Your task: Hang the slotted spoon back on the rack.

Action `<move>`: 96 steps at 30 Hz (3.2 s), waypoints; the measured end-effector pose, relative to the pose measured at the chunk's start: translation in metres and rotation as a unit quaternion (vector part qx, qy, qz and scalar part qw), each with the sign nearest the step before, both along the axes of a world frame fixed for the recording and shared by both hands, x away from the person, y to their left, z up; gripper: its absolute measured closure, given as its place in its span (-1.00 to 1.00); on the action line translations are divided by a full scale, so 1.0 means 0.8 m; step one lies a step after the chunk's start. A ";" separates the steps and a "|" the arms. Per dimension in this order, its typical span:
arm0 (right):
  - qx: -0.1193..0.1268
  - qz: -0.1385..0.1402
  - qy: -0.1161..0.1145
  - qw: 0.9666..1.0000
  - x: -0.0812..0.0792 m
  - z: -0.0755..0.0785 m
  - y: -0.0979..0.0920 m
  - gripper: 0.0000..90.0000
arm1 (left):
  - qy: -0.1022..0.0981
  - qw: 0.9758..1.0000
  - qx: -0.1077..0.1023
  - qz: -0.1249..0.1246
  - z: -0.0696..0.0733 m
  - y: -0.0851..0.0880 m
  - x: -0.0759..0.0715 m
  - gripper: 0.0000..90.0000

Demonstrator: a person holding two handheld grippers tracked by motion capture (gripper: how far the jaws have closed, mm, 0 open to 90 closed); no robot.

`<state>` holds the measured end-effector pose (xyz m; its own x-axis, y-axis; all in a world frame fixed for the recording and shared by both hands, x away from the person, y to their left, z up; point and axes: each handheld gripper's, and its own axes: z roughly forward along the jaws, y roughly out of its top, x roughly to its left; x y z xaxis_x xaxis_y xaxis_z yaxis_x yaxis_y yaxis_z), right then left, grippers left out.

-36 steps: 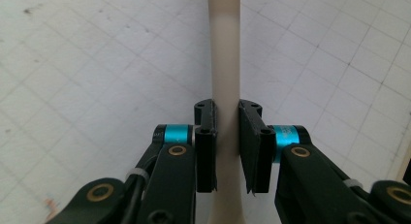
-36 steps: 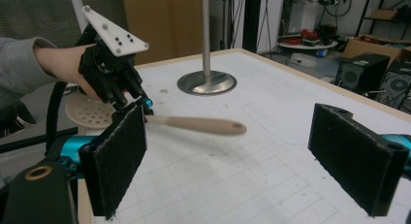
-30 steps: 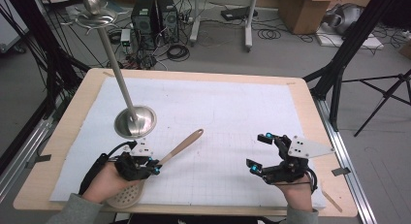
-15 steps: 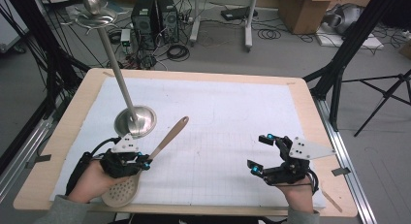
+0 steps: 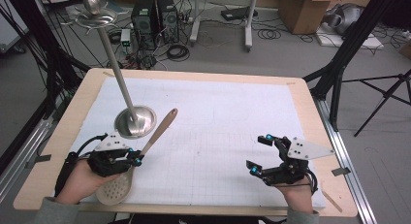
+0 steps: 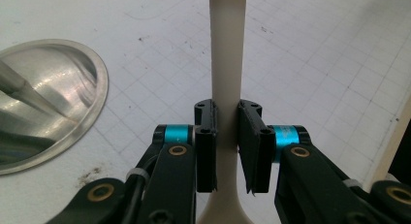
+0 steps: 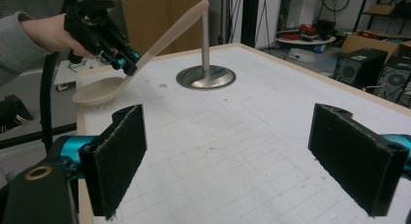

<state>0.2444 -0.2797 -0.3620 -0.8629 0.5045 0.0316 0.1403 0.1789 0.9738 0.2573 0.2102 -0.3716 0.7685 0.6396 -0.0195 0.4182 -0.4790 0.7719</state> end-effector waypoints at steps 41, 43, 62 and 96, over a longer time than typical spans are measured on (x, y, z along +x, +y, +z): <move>-0.005 -0.002 0.001 1.000 -0.001 -0.002 0.001 -0.71 | -0.040 0.997 -0.055 0.020 0.043 0.099 0.006 0.73; -0.006 -0.003 -0.001 1.000 -0.001 -0.002 0.001 -0.71 | -0.040 0.997 -0.056 0.023 0.044 0.103 0.007 0.73; -0.008 0.001 0.001 1.000 -0.002 -0.001 0.003 -0.71 | -0.057 0.996 -0.065 0.039 0.068 0.134 0.011 0.73; -0.011 0.004 -0.001 1.000 0.001 -0.002 0.005 -0.71 | -0.082 0.991 -0.086 0.057 0.117 0.193 0.021 0.73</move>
<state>0.2448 -0.2757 -0.3634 -0.8665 0.4988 0.0190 0.1371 0.2012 0.9699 0.2742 0.3645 -0.2784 0.6938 0.7200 -0.0154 0.3233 -0.2923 0.9000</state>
